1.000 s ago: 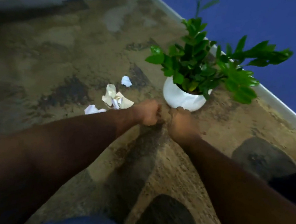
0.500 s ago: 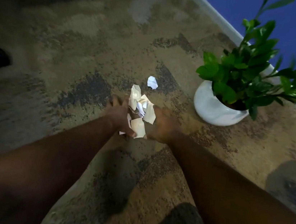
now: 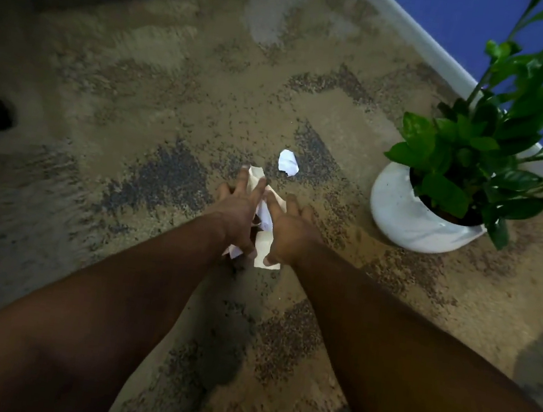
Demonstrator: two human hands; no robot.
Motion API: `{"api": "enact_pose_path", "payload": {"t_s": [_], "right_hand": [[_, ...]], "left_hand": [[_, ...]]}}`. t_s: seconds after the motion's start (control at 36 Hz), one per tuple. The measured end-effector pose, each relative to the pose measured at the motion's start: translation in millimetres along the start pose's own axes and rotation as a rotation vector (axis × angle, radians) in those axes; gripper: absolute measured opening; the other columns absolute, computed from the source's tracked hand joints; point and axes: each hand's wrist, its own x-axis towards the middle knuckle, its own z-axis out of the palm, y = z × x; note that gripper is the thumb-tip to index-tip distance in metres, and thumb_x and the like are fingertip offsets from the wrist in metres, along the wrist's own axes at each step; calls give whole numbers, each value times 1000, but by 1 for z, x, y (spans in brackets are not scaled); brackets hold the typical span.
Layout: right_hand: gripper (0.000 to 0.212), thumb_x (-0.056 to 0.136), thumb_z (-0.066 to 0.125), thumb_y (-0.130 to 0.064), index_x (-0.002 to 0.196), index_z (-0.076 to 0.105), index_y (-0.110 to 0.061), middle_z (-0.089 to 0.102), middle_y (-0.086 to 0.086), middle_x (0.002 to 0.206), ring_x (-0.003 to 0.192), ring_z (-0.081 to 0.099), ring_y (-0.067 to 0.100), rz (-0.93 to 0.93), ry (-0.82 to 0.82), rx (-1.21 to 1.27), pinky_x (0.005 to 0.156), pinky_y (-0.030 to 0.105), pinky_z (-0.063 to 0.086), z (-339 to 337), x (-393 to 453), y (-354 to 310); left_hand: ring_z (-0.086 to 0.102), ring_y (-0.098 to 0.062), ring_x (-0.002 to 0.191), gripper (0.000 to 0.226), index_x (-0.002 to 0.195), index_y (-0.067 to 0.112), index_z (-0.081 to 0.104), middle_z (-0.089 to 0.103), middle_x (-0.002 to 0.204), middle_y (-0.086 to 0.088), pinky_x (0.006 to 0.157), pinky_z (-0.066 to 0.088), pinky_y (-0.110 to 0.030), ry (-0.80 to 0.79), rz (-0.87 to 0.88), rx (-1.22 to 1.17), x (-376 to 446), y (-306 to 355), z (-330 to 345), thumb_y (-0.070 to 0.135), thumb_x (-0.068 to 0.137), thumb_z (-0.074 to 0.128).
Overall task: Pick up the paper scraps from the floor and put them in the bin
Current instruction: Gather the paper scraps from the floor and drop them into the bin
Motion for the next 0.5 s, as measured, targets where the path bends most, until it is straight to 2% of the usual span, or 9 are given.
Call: {"api": "enact_pose_path", "payload": {"t_s": [0.06, 0.11, 0.17, 0.22, 0.28, 0.36, 0.44, 0.5], "right_hand": [[131, 66, 89, -39, 156, -5, -35, -2, 5, 165, 147, 4, 43, 1, 0, -46, 113, 52, 31, 2, 5, -2], [121, 67, 88, -39, 156, 6, -35, 5, 2, 163, 145, 7, 42, -13, -1, -55, 110, 52, 33, 4, 7, -4], [102, 71, 85, -33, 152, 24, -35, 15, 3, 159, 143, 14, 39, -33, 42, 13, 109, 50, 34, 7, 7, -3], [76, 77, 78, -27, 144, 42, -31, 28, 6, 154, 139, 24, 35, -82, 139, 104, 110, 43, 30, 12, 4, -4], [56, 83, 70, -25, 136, 53, -25, 38, 9, 147, 136, 32, 32, -121, 194, 154, 112, 39, 28, 16, -2, -6], [33, 92, 57, -22, 125, 61, -17, 43, 11, 140, 128, 40, 34, -84, 242, 255, 107, 38, 37, 24, -14, -10], [29, 94, 57, -23, 119, 65, -11, 49, 14, 132, 121, 47, 34, -41, 291, 286, 101, 35, 42, 30, -30, -14], [31, 89, 58, -16, 117, 67, -7, 51, 18, 132, 119, 51, 35, -26, 297, 328, 99, 33, 43, 33, -41, -13]], "left_hand": [[-5, -45, 149, 153, 156, 31, -13, -28, 160, -11, 115, 29, -58, -27, 37, 78, 7, -2, 0, 47, 46, 93], [0, -40, 151, 147, 158, 25, -2, -13, 163, -15, 118, 23, -55, -39, 73, 120, 11, -4, 1, 53, 46, 90], [16, -37, 147, 130, 154, 22, 20, 13, 161, -13, 115, 26, -49, -3, 99, 117, 11, -4, 1, 53, 48, 88], [32, -33, 135, 101, 139, 23, 42, 36, 145, -5, 108, 37, -45, 68, 137, 81, 8, -3, 3, 45, 51, 87], [38, -33, 123, 78, 128, 24, 52, 44, 131, 0, 98, 45, -43, 127, 157, 39, 2, 1, 4, 34, 57, 85], [48, -32, 114, 46, 115, 19, 60, 50, 122, -3, 97, 42, -38, 174, 179, 65, -9, 10, 8, 25, 72, 73], [58, -29, 108, 23, 104, 15, 66, 58, 115, -8, 93, 44, -36, 207, 185, 63, -23, 18, 15, 19, 82, 60], [62, -27, 103, 16, 94, 13, 69, 63, 108, -9, 77, 41, -27, 250, 177, 29, -33, 23, 23, 15, 83, 58]]}}
